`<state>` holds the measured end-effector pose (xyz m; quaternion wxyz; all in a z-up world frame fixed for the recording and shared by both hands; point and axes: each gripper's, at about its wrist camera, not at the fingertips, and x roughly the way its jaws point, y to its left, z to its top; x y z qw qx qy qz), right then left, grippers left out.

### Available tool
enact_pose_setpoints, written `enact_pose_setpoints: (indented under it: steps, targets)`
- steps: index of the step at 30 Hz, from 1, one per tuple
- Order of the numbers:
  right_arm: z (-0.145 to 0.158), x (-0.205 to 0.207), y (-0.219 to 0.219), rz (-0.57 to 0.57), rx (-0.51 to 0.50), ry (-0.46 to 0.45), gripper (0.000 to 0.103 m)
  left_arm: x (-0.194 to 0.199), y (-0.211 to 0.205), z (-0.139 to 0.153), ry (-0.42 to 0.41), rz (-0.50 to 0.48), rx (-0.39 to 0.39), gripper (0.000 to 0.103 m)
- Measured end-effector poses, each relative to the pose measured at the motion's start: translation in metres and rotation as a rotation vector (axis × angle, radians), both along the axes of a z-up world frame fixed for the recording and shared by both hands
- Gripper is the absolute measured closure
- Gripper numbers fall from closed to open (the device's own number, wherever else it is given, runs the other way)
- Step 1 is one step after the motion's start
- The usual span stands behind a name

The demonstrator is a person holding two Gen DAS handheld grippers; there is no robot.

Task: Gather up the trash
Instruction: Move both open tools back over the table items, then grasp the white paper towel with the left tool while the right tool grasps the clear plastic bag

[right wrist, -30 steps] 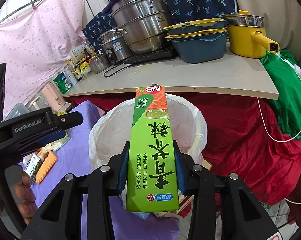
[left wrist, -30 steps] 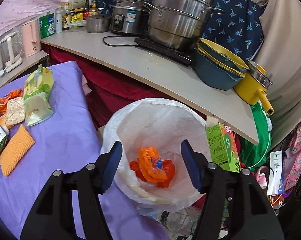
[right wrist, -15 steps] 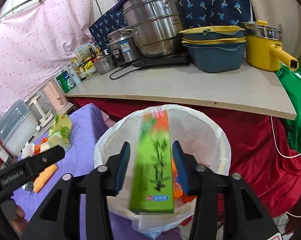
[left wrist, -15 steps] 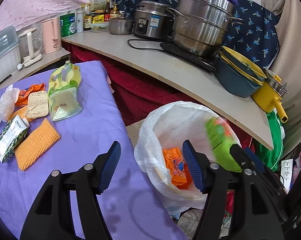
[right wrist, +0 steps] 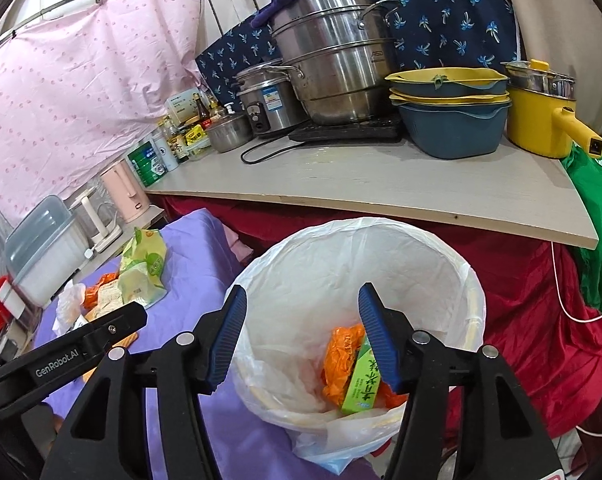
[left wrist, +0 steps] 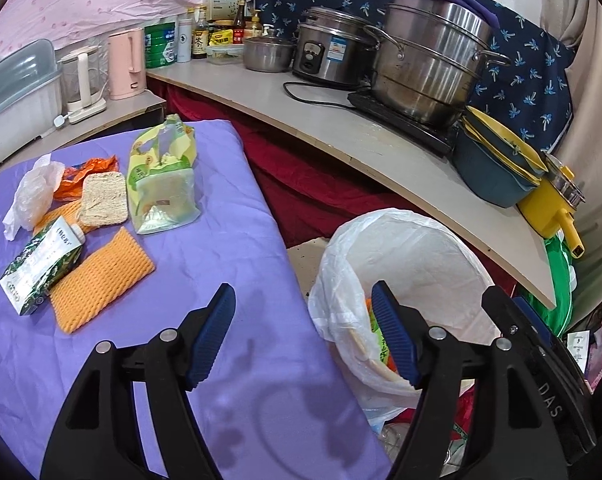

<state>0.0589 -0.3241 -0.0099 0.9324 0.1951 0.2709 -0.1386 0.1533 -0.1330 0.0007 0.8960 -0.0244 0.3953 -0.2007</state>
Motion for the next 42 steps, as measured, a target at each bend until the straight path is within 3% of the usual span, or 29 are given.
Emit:
enact_pose_setpoints:
  steps: [12,28,42]
  targets:
    - [0.005,0.01,0.058,0.092,-0.013,0.011,0.043,0.002,0.064,0.001,-0.012,0.084,0.019,0.034]
    - [-0.008,0.033,0.154,0.25,-0.002,0.064,0.043,0.005,0.172,-0.019,0.016,0.212,0.06,0.031]
    - [-0.011,0.068,0.22,0.35,-0.017,0.098,0.043,0.032,0.277,-0.027,0.026,0.369,0.064,0.028]
